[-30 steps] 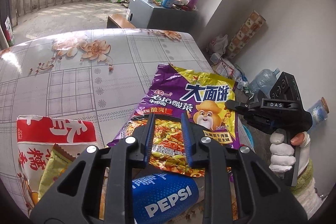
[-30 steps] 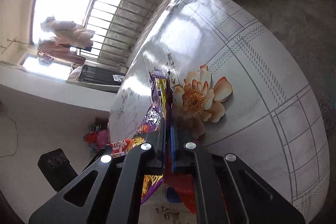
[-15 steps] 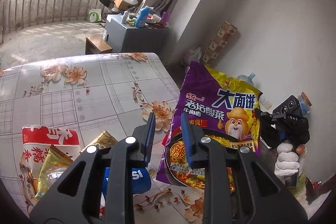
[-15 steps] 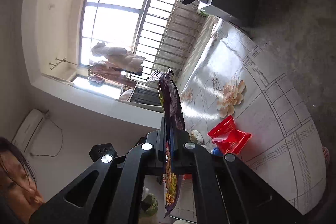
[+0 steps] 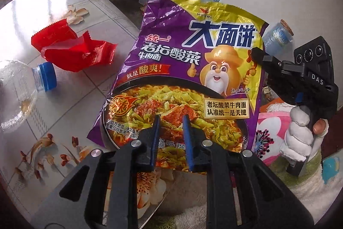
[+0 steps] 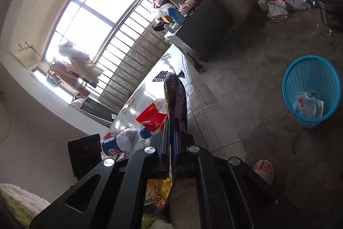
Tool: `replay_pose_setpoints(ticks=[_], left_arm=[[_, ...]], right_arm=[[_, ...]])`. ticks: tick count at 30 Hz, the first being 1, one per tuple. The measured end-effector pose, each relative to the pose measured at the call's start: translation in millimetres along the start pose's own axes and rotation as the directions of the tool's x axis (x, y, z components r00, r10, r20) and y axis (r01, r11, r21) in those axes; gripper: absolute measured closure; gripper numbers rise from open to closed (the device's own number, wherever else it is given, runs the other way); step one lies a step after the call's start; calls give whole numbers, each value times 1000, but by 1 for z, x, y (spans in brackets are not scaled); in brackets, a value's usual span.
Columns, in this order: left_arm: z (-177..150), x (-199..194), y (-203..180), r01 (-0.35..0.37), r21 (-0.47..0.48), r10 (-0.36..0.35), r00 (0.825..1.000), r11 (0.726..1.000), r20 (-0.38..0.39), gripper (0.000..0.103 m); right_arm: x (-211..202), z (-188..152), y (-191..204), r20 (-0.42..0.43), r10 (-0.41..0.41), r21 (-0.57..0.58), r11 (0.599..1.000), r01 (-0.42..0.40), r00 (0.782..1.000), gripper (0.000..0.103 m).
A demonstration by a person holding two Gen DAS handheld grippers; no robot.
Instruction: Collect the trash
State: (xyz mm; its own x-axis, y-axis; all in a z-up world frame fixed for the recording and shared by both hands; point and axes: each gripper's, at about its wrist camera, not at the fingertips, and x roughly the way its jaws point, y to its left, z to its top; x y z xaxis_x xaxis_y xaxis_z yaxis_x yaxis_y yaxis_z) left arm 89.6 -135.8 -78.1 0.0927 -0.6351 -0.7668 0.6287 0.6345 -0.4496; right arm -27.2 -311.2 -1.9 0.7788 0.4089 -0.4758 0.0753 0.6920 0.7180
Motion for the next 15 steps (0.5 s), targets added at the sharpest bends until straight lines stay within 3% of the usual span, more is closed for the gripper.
replay_pose_setpoints(ticks=[4, 8, 12, 15], left_arm=[[-1, 13, 0, -2, 10, 2, 1000, 1000, -16, 86], [3, 13, 8, 13, -18, -13, 1000, 1000, -2, 86], [0, 8, 24, 75, -69, -73, 997, 995, 26, 86], [-2, 1, 41, 120, -127, -115, 992, 985, 44, 88]], right_arm=[[4, -9, 20, -65, 10, -152, 988, -19, 998, 100], [18, -27, 37, -189, 7, -283, 957, -62, 982, 100], [40, -44, 42, -294, -30, -344, 936, -77, 955, 99], [53, -47, 32, -339, -24, -321, 942, -92, 941, 99]])
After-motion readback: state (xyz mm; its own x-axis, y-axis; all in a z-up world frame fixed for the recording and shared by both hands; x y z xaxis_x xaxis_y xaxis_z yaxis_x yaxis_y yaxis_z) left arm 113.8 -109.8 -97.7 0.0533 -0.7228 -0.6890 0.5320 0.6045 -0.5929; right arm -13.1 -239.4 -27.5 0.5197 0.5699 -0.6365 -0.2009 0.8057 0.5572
